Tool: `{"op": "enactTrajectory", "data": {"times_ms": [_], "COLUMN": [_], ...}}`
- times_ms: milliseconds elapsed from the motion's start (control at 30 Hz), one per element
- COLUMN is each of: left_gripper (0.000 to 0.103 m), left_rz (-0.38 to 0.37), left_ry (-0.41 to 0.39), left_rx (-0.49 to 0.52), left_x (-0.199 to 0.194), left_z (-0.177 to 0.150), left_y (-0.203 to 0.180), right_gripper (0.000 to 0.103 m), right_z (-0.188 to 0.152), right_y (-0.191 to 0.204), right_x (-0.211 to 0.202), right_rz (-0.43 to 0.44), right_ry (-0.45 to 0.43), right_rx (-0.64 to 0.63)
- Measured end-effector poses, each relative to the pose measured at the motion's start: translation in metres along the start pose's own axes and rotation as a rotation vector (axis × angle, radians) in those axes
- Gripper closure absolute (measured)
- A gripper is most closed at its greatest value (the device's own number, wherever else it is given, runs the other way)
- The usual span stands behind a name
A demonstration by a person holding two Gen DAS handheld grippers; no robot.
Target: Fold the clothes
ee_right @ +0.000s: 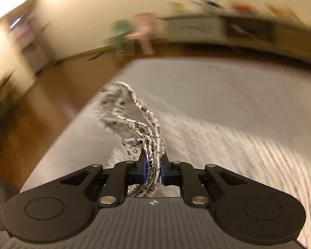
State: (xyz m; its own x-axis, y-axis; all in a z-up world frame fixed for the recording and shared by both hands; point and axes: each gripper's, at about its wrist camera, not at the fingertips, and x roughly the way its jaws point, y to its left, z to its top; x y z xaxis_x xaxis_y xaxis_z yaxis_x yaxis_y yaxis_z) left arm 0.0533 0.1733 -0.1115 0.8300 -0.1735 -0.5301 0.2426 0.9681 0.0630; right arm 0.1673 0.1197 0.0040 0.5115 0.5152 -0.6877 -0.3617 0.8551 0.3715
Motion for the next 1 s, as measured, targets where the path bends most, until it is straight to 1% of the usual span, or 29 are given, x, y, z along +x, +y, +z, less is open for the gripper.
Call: {"op": "enactTrajectory", "data": {"times_ms": [67, 100, 133, 200, 267, 333, 400, 433, 467, 500, 533, 567, 600, 700, 733, 767, 833, 867, 900, 933, 1000], "left_gripper": [0.101, 0.101, 0.101, 0.101, 0.101, 0.101, 0.101, 0.100, 0.100, 0.099, 0.097, 0.096, 0.095, 0.090, 0.088, 0.088, 0.087, 0.087, 0.088, 0.090, 0.091], "left_rz": [-0.007, 0.002, 0.015, 0.046, 0.059, 0.069, 0.064, 0.055, 0.042, 0.028, 0.022, 0.022, 0.024, 0.030, 0.037, 0.047, 0.051, 0.051, 0.051, 0.051, 0.052], "left_ry": [0.038, 0.050, 0.060, 0.074, 0.076, 0.076, 0.078, 0.080, 0.076, 0.065, 0.049, 0.030, 0.007, -0.062, -0.069, -0.069, -0.025, 0.002, 0.029, 0.056, 0.110], "left_rx": [0.050, 0.062, 0.071, 0.077, 0.077, 0.077, 0.083, 0.087, 0.096, 0.110, 0.127, 0.143, 0.151, 0.140, 0.132, 0.122, 0.132, 0.139, 0.147, 0.154, 0.169], "left_x": [0.012, 0.016, 0.020, 0.024, 0.025, 0.025, 0.026, 0.025, 0.025, 0.022, 0.014, 0.007, 0.001, -0.010, -0.010, -0.007, 0.005, 0.011, 0.017, 0.023, 0.036], "left_z": [-0.005, -0.007, -0.009, -0.013, -0.016, -0.018, -0.019, -0.018, -0.017, -0.018, -0.019, -0.019, -0.018, -0.014, -0.013, -0.012, -0.015, -0.018, -0.020, -0.022, -0.026], "left_y": [-0.019, -0.022, -0.024, -0.022, -0.019, -0.017, -0.018, -0.019, -0.021, -0.022, -0.024, -0.026, -0.026, -0.019, -0.016, -0.012, -0.012, -0.012, -0.012, -0.013, -0.013], "right_gripper": [0.091, 0.091, 0.091, 0.091, 0.087, 0.075, 0.047, 0.043, 0.036, 0.028, 0.024, 0.019, 0.016, 0.015, 0.015, 0.015, 0.016, 0.032, 0.081, 0.089, 0.089], "right_z": [-0.028, -0.037, -0.044, -0.052, -0.048, -0.041, -0.030, -0.023, -0.017, -0.011, -0.007, -0.009, -0.011, -0.015, -0.014, -0.009, 0.001, 0.008, 0.018, 0.028, 0.042], "right_y": [-0.043, -0.057, -0.067, -0.077, -0.081, -0.078, -0.071, -0.066, -0.059, -0.050, -0.041, -0.032, -0.023, 0.000, 0.006, 0.007, 0.011, 0.010, 0.006, -0.003, -0.027], "right_x": [0.008, 0.014, 0.021, 0.029, 0.038, 0.048, 0.058, 0.063, 0.065, 0.060, 0.056, 0.049, 0.045, 0.045, 0.045, 0.046, 0.047, 0.048, 0.053, 0.062, 0.077], "right_rz": [-0.017, -0.021, -0.015, 0.035, 0.053, 0.050, 0.044, 0.041, 0.029, 0.000, -0.031, -0.070, -0.109, -0.207, -0.220, -0.193, -0.135, -0.097, -0.067, -0.058, -0.049], "right_ry": [0.022, 0.036, 0.038, 0.019, 0.016, 0.006, -0.011, -0.021, -0.032, -0.045, -0.059, -0.075, -0.089, -0.125, -0.134, -0.137, -0.138, -0.117, -0.078, -0.044, -0.026], "right_rx": [0.109, 0.138, 0.166, 0.211, 0.224, 0.203, 0.181, 0.169, 0.145, 0.092, 0.033, -0.040, -0.117, -0.336, -0.388, -0.398, -0.411, -0.394, -0.356, -0.290, -0.122]}}
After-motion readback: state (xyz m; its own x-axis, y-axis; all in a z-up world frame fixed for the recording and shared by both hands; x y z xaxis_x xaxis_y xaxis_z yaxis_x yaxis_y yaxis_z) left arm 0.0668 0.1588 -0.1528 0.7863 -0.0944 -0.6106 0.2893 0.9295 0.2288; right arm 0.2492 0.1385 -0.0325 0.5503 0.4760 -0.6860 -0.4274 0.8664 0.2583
